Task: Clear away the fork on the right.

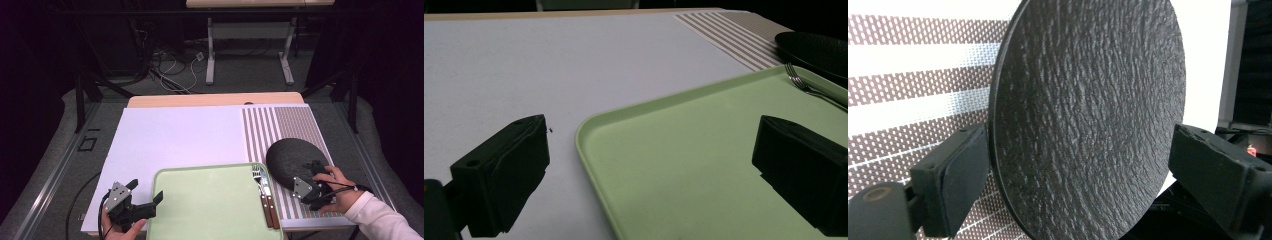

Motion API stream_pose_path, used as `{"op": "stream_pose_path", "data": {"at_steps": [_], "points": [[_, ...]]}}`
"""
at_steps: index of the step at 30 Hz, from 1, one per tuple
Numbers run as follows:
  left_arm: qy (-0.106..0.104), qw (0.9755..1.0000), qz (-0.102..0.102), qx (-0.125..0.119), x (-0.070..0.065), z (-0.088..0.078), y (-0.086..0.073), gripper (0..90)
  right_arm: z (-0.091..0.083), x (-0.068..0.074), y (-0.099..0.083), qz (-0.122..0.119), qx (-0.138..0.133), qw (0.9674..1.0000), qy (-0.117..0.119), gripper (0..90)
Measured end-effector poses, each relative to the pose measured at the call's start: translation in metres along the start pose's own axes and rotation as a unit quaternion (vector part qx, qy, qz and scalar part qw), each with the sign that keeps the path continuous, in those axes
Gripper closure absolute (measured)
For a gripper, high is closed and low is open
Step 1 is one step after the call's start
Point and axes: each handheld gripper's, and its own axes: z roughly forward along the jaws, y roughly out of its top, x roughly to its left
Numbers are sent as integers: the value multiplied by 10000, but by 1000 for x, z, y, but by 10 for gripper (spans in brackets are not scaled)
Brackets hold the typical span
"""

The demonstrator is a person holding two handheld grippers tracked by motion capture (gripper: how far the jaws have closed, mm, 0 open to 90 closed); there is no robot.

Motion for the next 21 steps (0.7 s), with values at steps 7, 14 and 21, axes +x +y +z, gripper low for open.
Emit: {"op": "stream_pose_path", "data": {"at_steps": [7, 14, 21], "points": [[-1, 10000, -34, -21, 0, 1, 0, 20, 9, 8, -3, -156, 147, 9996, -173, 114], [0, 10000, 12, 5, 0, 0, 0, 20, 18, 12, -5, -335, 259, 9984, -384, 133], [-2, 10000, 9, -1, 0, 0, 0, 20, 23, 18, -6, -462, 67, 9966, -680, 139]]}}
